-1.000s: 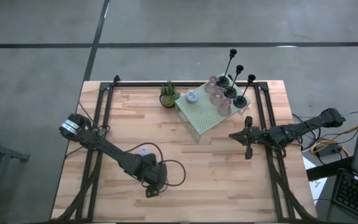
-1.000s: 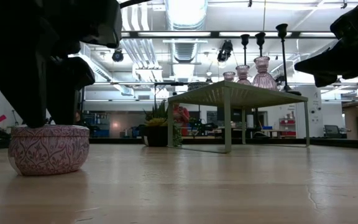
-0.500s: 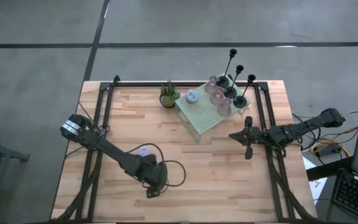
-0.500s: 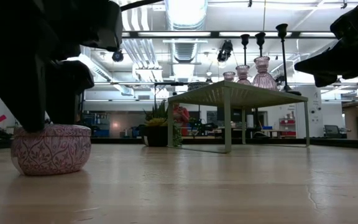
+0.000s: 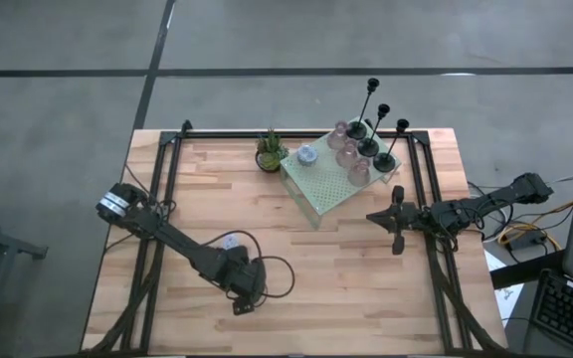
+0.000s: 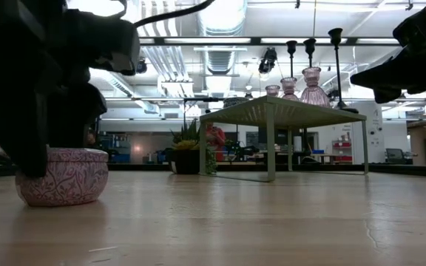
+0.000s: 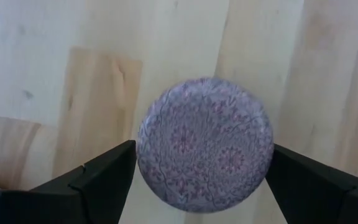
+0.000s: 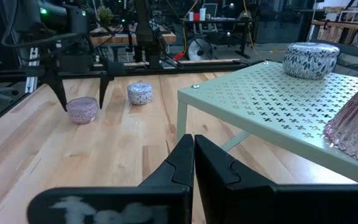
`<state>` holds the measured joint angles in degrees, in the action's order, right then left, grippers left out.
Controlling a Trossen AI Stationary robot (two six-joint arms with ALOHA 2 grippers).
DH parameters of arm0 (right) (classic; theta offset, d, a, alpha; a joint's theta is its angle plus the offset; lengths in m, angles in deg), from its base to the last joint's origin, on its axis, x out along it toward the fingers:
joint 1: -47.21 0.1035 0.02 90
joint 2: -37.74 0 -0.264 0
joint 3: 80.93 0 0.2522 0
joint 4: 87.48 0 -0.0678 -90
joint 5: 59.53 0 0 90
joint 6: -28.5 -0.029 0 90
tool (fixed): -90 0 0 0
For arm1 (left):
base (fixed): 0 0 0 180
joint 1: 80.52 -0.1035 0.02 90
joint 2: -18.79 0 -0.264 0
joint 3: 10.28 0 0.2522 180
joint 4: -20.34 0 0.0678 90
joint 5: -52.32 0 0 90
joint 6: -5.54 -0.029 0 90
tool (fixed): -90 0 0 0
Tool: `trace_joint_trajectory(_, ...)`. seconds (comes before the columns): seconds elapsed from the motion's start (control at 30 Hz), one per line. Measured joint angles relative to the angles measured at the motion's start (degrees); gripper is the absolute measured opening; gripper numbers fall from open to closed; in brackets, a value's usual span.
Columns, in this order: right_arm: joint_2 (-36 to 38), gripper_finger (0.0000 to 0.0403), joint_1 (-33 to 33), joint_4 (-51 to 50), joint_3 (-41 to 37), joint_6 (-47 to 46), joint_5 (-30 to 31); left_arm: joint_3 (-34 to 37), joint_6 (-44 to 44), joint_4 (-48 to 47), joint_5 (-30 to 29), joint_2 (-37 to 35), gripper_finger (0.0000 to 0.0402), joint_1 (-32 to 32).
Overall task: Pick & Place candle stick holders
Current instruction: Put the pink scented candle on the shelf aligned with the other scented candle
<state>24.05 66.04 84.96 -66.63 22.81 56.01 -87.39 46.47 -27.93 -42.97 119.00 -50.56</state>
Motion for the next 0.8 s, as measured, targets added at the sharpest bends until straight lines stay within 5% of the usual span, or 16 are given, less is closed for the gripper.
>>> trace_joint_trajectory(0.57,0.0,0.0008,0.0,0.0,0.0,0.0,0.0,2.0,-0.3,5.0,-2.3,-0.1,0.0338,-0.2)
trace_joint_trajectory(0.8,0.0,0.0008,0.0,0.0,0.0,0.0,0.0,2.0,-1.4,5.2,-3.6,-0.1,0.0300,-0.6)
